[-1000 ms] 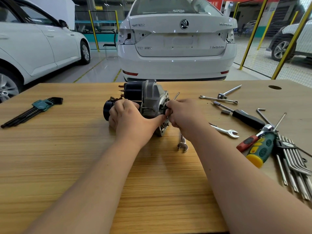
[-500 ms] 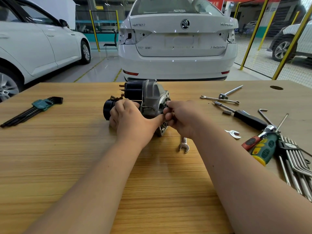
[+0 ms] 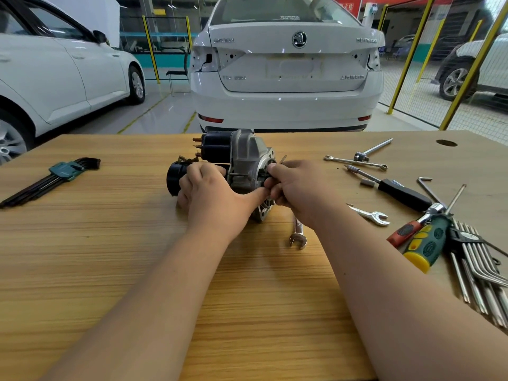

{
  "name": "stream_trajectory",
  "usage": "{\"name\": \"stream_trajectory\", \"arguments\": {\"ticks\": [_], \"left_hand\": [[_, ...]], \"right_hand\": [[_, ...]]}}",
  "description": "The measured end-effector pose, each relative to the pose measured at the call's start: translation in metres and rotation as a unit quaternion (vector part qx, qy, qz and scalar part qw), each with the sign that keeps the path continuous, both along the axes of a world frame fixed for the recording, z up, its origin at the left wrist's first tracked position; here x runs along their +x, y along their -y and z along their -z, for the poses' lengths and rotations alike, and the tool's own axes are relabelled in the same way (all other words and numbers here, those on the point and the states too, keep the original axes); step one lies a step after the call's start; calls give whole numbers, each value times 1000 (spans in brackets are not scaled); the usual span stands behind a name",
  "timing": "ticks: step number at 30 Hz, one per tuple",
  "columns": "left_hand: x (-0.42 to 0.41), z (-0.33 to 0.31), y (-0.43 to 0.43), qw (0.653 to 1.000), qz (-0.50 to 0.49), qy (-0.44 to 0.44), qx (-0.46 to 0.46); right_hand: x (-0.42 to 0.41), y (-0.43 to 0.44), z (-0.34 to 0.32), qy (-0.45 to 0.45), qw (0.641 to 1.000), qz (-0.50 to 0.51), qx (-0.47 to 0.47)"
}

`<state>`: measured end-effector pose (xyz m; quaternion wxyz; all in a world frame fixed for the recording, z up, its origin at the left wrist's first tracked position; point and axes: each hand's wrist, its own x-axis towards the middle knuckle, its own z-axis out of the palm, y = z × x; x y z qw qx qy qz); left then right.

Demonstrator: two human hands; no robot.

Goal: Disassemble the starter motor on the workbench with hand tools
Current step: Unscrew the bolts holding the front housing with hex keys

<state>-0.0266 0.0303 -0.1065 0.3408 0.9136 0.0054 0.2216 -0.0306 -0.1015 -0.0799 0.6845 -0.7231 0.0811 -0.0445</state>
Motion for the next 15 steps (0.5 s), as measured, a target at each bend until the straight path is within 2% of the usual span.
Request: {"name": "stream_trajectory", "arguments": {"ticks": [5, 8, 15], "left_hand": [[-1, -1, 0, 1000, 1, -1, -2], [0, 0, 0, 1000, -4, 0, -2], [1, 1, 0, 1000, -8, -5, -1]], "right_hand": [[2, 1, 1, 36, 999, -16, -9], [1, 4, 2, 104, 989, -30, -102], [0, 5, 0, 210, 922, 15, -325]]}}
